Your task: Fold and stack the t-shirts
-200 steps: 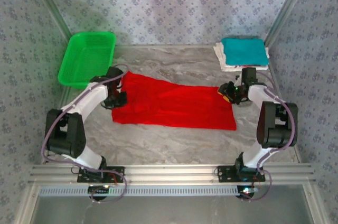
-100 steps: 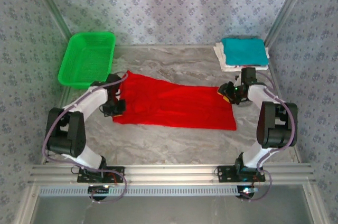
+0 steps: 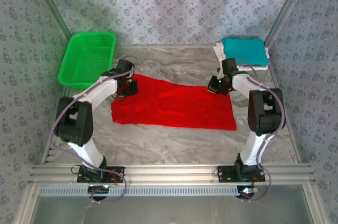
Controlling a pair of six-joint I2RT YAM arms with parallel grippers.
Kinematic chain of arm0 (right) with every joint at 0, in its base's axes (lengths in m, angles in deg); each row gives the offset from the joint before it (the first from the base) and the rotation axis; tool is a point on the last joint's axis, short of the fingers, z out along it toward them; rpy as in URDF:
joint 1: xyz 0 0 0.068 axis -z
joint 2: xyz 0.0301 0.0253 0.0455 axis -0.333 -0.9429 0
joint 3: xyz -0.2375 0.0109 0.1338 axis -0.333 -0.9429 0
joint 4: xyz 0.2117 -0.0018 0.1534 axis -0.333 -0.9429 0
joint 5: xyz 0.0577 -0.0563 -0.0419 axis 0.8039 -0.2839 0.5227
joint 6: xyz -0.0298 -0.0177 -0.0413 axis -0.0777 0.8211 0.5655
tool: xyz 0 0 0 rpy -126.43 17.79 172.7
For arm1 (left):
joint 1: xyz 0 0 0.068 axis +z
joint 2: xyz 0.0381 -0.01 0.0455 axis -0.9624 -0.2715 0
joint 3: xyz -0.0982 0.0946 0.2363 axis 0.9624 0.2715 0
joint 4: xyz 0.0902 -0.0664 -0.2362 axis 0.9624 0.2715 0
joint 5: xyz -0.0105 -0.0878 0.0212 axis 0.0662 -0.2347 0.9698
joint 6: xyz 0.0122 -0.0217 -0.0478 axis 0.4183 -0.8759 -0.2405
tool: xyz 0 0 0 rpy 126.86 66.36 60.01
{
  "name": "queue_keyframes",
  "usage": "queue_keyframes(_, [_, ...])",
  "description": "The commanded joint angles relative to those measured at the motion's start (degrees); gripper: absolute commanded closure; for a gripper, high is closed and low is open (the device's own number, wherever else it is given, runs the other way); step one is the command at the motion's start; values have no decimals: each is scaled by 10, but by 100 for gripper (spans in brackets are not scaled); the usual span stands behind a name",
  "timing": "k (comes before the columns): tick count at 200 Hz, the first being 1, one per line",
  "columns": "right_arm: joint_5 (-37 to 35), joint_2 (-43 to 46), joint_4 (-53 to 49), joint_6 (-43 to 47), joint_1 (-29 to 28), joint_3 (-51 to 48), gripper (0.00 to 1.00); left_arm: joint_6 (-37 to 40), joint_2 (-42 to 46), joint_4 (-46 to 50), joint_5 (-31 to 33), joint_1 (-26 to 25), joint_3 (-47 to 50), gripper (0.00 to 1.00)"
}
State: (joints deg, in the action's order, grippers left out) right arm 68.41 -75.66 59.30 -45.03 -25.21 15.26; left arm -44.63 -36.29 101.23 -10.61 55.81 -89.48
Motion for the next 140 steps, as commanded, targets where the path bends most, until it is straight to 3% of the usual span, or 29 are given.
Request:
queue_keyframes(1, [-3, -42, -2, -21, 20, 14, 100, -21, -37, -11, -18, 1, 3, 100])
queue_keyframes(28, [15, -59, 30, -51, 38, -29, 100, -26, -36, -23, -8, -1, 40, 100])
queue_keyframes(80, [11, 27, 51, -88, 79, -147, 100, -25, -39, -32, 4, 1, 84, 100])
queue_keyframes(112, [22, 88, 70, -122, 86, -227, 100, 0, -103, -56, -5, -1, 16, 100])
queue_keyframes(140, [22, 167, 84, -173, 80, -303, 100, 44, -206, -58, -39, -10, -122, 100])
